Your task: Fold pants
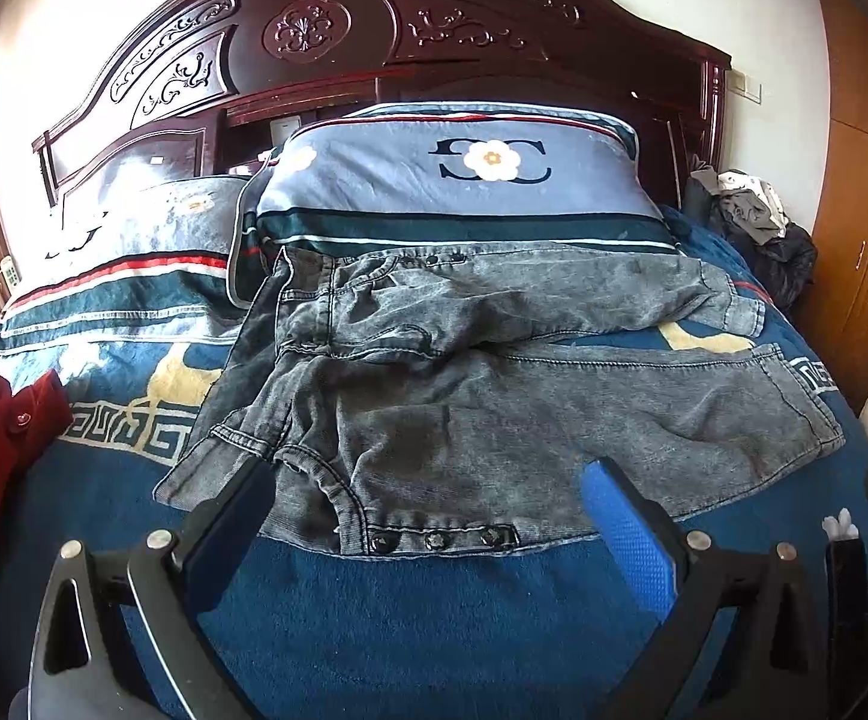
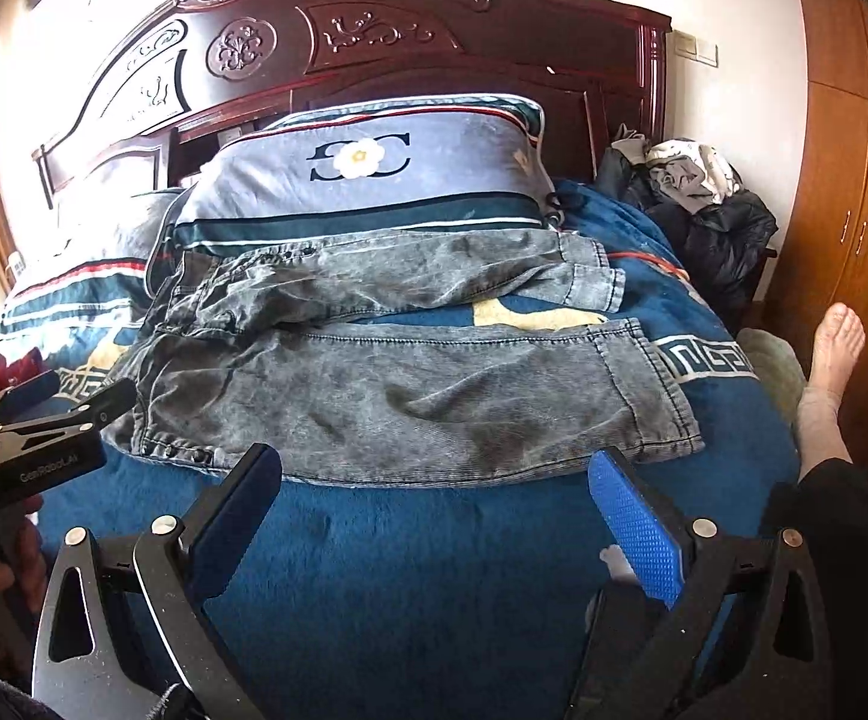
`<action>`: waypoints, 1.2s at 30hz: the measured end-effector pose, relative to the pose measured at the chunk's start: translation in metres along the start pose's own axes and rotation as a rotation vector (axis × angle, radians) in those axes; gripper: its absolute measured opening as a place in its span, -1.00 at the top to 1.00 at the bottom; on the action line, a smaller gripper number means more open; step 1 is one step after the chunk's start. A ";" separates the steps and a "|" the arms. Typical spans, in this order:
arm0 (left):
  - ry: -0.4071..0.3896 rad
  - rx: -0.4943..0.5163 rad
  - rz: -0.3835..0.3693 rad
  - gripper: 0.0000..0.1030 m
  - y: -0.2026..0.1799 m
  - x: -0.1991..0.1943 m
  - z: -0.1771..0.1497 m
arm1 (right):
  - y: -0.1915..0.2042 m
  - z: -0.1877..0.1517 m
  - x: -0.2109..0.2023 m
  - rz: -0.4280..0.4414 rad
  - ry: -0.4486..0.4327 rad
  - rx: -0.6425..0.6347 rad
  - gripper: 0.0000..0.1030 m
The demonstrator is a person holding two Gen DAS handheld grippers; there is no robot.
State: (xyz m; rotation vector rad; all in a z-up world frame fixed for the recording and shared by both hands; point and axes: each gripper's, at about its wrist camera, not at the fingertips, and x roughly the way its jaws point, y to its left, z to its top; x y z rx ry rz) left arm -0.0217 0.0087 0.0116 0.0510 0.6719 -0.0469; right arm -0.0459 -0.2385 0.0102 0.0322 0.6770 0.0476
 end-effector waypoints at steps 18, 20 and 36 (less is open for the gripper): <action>0.002 -0.067 -0.066 -1.00 0.007 -0.006 -0.001 | 0.001 0.006 -0.010 -0.003 0.001 -0.001 -1.00; 0.008 -0.066 -0.063 -1.00 0.007 -0.005 0.000 | 0.000 0.007 -0.010 -0.002 0.000 0.005 -1.00; 0.017 -0.055 -0.038 -1.00 0.007 -0.003 -0.001 | 0.002 0.011 0.003 0.023 0.023 0.041 -1.00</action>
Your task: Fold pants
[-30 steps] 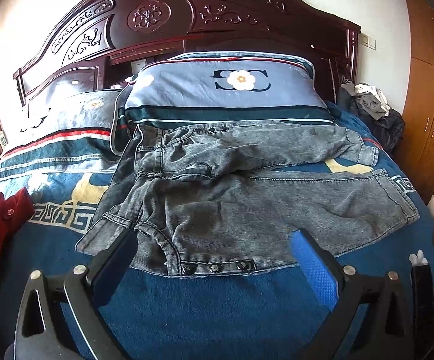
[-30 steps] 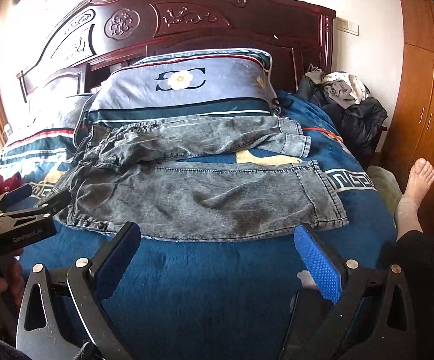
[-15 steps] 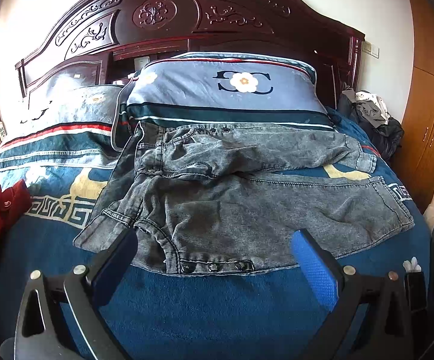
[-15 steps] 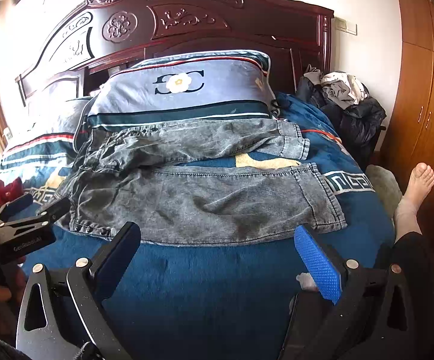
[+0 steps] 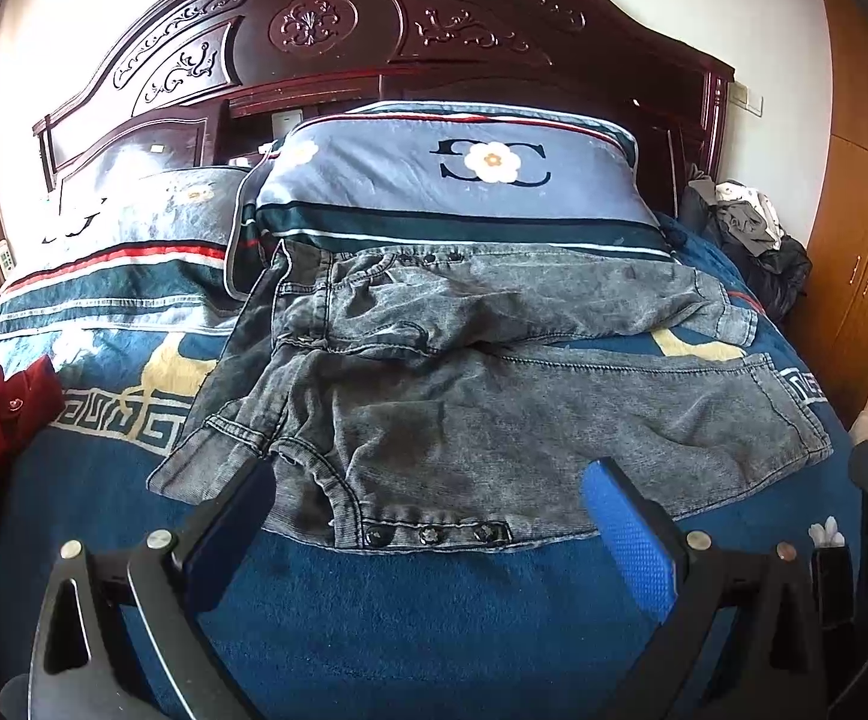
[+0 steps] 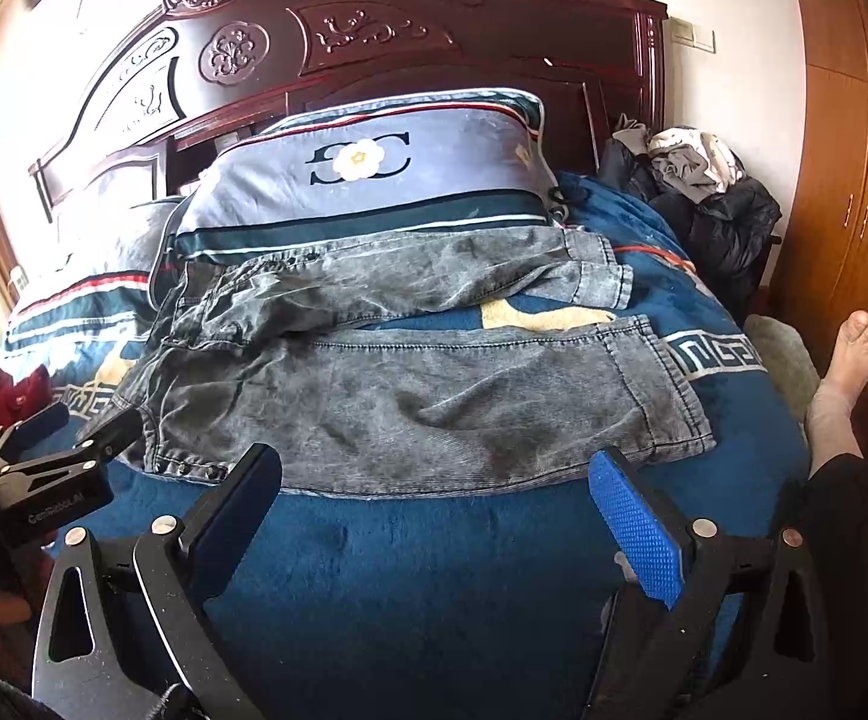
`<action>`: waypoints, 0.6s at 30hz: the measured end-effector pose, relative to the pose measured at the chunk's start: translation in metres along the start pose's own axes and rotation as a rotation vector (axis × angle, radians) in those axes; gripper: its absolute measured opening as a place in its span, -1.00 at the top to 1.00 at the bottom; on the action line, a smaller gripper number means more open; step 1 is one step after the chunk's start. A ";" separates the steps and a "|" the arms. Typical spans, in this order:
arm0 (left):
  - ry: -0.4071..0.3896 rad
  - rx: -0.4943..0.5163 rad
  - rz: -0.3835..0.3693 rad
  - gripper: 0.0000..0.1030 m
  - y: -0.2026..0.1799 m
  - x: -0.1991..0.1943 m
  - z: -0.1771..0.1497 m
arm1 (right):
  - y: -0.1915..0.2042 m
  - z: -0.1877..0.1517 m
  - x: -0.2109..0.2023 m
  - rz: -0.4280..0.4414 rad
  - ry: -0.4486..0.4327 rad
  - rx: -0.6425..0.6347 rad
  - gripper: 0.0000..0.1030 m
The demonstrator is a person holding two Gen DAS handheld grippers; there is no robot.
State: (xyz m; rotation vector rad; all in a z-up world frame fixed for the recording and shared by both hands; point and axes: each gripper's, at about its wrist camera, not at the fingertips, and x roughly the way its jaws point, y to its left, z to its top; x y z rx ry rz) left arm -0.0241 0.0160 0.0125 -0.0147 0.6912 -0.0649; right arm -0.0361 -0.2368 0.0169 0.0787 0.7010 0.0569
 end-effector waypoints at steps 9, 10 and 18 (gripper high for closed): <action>0.016 -0.019 0.010 -1.00 0.006 0.004 0.002 | 0.003 0.007 0.014 0.022 0.016 0.005 -1.00; 0.020 -0.024 0.012 -1.00 0.007 0.004 0.003 | 0.004 0.008 0.017 0.026 0.018 0.001 -1.00; 0.088 -0.105 0.024 -1.00 0.030 0.022 0.014 | 0.011 0.029 0.047 0.064 0.051 -0.080 -1.00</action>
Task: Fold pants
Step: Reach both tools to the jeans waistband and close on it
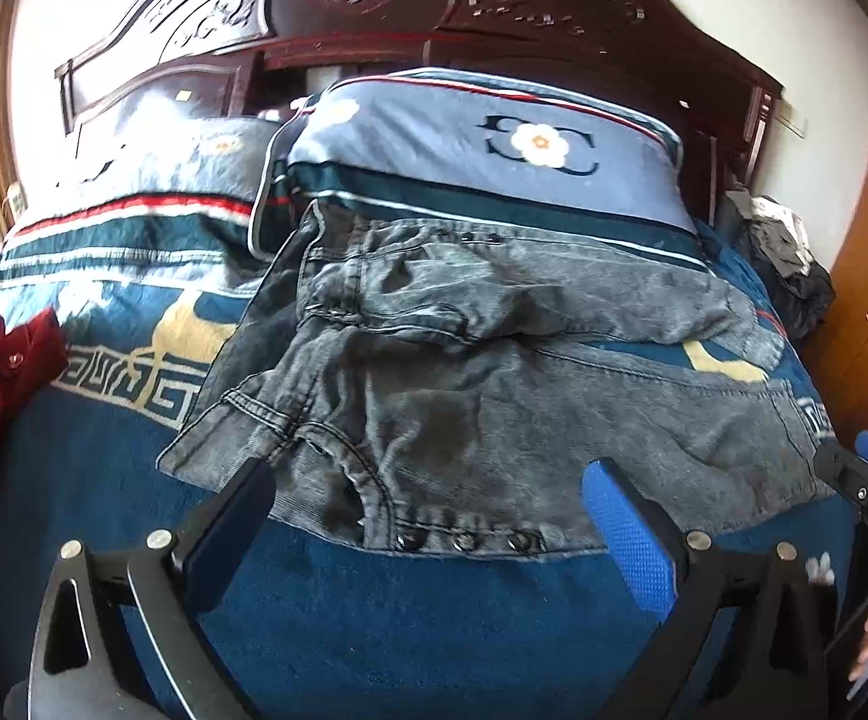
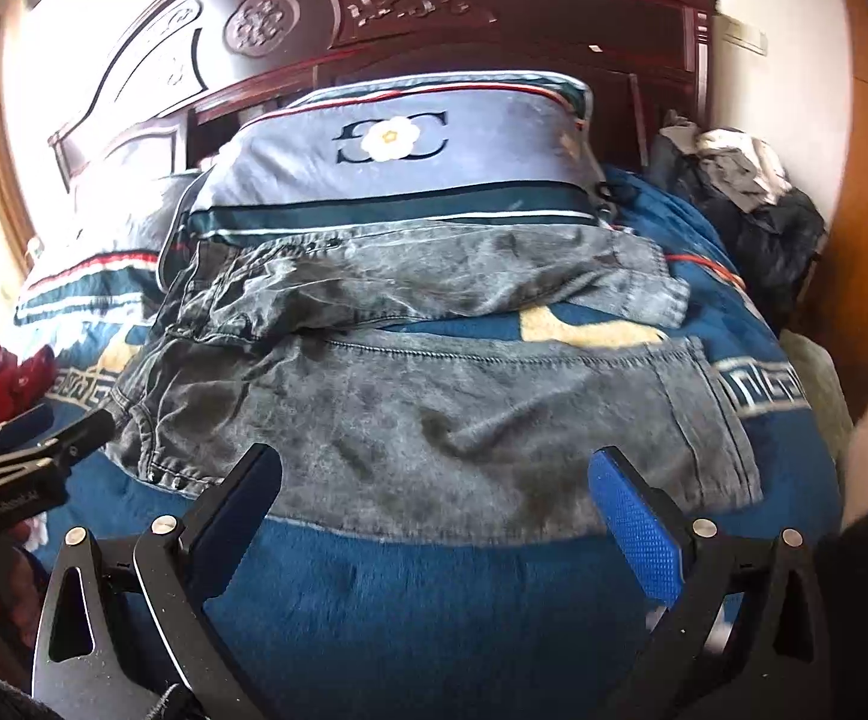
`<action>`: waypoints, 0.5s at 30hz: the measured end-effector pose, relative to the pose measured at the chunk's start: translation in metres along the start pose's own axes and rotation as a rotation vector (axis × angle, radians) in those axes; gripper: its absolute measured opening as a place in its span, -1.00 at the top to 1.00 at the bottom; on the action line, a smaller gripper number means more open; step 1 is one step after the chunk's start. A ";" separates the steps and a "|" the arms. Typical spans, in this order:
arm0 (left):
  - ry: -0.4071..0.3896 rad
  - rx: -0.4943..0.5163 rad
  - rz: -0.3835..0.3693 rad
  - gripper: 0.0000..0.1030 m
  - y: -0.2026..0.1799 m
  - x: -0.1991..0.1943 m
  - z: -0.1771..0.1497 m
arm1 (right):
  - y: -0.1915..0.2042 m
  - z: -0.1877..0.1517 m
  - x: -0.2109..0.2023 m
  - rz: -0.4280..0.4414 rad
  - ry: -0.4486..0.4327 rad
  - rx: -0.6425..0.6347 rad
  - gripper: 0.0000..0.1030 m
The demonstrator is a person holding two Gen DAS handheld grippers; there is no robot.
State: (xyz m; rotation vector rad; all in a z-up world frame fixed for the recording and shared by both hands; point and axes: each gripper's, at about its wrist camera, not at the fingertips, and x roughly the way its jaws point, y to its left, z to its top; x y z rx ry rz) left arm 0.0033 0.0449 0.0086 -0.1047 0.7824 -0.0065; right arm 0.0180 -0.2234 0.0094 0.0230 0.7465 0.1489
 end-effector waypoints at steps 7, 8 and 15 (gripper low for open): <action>0.017 -0.028 0.027 -1.00 0.023 0.029 0.033 | -0.009 0.042 0.041 0.082 0.044 0.004 -1.00; 0.017 -0.028 0.033 -1.00 0.027 0.033 0.038 | -0.011 0.047 0.047 0.091 0.048 0.009 -1.00; 0.064 -0.061 0.058 -1.00 0.062 0.076 0.084 | -0.017 0.080 0.077 0.107 0.040 0.006 -1.00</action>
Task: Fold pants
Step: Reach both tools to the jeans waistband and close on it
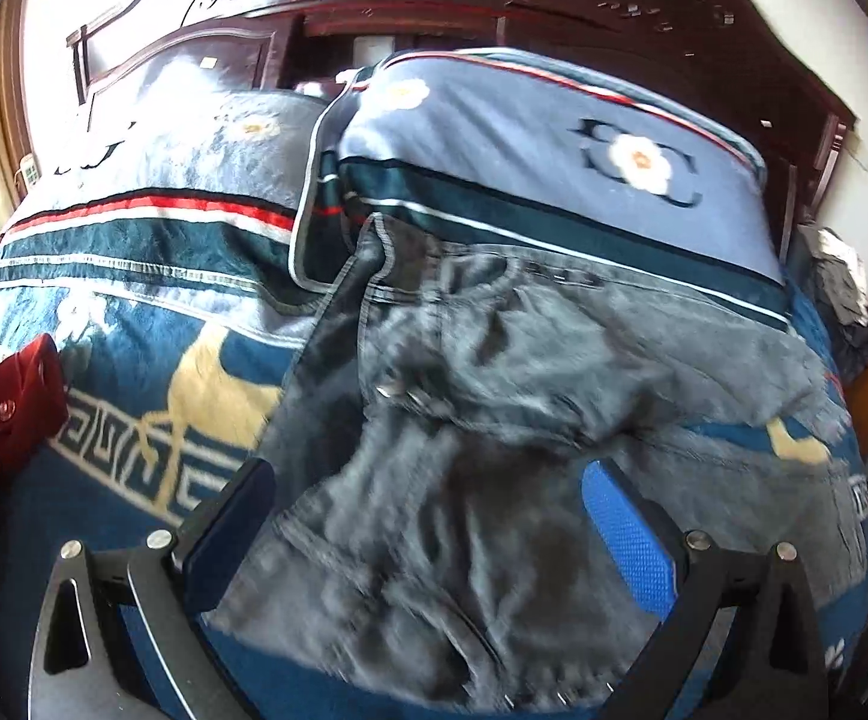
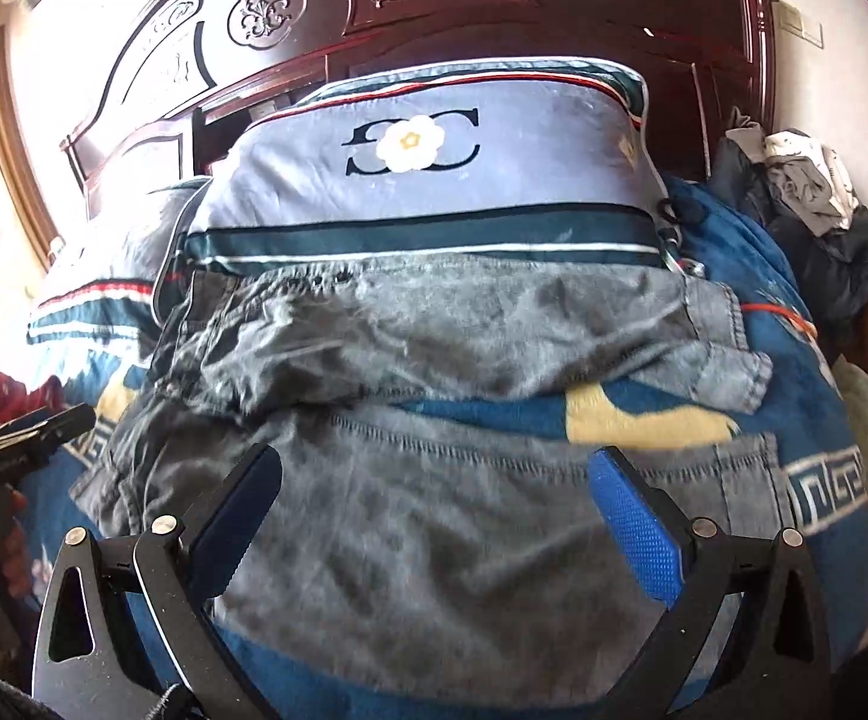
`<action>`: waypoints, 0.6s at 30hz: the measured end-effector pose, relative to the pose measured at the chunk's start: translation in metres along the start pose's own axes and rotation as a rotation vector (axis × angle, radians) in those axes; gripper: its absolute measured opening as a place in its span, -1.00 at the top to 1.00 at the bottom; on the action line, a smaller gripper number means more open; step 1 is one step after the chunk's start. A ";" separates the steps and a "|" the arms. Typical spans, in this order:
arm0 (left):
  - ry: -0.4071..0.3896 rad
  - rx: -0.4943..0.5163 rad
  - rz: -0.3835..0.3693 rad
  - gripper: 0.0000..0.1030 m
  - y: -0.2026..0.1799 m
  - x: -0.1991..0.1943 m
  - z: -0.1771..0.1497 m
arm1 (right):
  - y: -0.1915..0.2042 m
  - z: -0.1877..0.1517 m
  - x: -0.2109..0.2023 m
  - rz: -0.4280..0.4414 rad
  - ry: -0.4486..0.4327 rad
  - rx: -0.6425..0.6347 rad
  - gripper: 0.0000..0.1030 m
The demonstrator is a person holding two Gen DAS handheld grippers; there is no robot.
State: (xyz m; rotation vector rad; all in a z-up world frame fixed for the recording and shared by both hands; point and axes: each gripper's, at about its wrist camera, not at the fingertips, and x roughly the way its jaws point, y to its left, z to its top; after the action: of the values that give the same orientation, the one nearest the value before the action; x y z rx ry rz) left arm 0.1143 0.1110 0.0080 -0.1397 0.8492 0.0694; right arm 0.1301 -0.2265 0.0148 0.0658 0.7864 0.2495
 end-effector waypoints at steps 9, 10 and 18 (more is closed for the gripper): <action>0.110 0.006 0.057 -0.62 0.017 0.068 0.047 | -0.015 0.035 0.044 0.017 0.024 -0.028 -1.00; 0.119 0.017 0.061 -0.59 0.017 0.077 0.051 | -0.017 0.041 0.053 0.015 0.028 -0.047 -1.00; 0.164 0.035 0.050 -0.44 0.020 0.132 0.082 | -0.036 0.084 0.116 0.033 0.116 -0.090 -0.99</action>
State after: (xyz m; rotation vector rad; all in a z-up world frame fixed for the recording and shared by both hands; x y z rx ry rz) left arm 0.2602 0.1439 -0.0396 -0.0917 1.0172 0.0908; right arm 0.2750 -0.2304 -0.0117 -0.0207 0.8888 0.3220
